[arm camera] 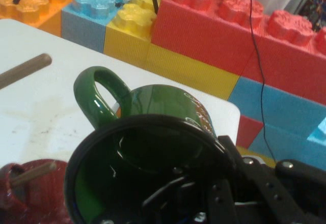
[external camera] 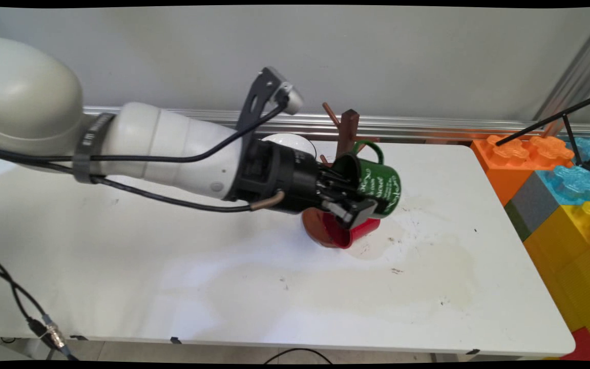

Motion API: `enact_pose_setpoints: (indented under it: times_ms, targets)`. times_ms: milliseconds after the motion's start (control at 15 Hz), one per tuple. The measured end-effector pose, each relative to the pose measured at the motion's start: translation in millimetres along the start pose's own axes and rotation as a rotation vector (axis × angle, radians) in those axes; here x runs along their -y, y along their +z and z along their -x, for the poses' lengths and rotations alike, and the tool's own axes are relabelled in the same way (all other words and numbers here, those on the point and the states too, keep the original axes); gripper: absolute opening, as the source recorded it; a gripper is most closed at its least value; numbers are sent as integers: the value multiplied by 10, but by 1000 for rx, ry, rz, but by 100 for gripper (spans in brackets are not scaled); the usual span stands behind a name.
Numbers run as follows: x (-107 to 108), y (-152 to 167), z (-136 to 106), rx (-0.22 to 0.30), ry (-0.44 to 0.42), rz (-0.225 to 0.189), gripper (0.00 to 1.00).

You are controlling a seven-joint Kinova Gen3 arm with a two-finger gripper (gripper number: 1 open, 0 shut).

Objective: Place the picked object on the table

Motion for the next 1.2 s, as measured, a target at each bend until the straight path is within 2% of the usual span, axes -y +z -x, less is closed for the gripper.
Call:
enact_pose_setpoints:
  times_ms: [400,667,1200]
  targets:
    - [143,-316,63,69,102,3,0]
    - [278,-526,100,146,201,-3,0]
    - [594,-787,216,393,402,-48,0]
